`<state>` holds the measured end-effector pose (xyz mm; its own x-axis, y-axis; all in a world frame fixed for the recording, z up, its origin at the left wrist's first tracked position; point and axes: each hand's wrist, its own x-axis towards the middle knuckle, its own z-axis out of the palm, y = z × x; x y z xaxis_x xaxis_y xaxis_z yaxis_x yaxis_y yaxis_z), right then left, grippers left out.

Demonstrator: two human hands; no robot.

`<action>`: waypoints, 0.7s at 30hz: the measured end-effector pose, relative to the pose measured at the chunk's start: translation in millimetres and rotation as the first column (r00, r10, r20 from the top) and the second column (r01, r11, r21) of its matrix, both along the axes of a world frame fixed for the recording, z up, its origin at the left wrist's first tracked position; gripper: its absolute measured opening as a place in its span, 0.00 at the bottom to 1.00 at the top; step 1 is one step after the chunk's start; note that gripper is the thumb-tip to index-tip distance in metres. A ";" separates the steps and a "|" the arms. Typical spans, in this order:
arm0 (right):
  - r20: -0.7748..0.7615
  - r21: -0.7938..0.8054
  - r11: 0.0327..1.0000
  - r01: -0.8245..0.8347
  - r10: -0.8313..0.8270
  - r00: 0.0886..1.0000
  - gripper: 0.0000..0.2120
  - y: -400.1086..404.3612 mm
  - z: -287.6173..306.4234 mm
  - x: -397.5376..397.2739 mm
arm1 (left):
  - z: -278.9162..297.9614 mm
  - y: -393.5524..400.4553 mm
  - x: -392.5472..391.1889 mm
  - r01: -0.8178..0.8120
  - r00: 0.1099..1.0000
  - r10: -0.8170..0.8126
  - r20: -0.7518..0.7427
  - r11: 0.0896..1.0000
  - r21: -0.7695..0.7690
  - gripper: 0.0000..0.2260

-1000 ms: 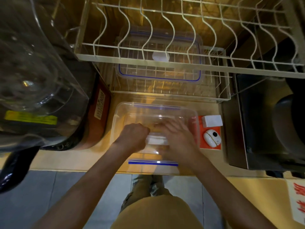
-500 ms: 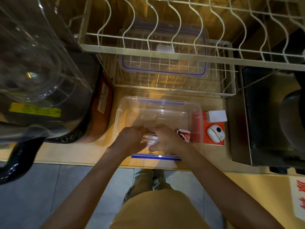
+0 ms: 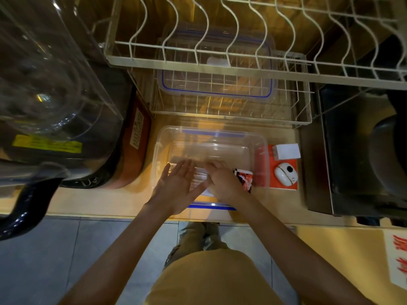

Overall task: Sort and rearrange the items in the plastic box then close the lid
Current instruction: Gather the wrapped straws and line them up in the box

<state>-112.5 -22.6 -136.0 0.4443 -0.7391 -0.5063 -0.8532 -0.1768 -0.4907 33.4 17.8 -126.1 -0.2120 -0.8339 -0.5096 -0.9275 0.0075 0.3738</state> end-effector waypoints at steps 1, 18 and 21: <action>-0.005 -0.010 1.000 -0.002 0.002 1.000 0.25 0.8 -0.9 2.1 | 0.3 0.5 -0.2 0.000 1.000 0.000 0.005 1.000 -0.016 0.48; 0.013 0.581 0.402 0.708 -0.874 0.486 0.19 0.2 43.4 -40.7 | 0.4 1.7 -4.9 -0.119 0.991 0.122 0.053 0.991 -0.057 0.22; -0.076 0.596 0.413 0.689 -0.825 0.560 0.22 0.0 44.9 -35.8 | 0.3 2.0 -4.0 -0.118 0.991 0.120 0.064 0.993 -0.031 0.24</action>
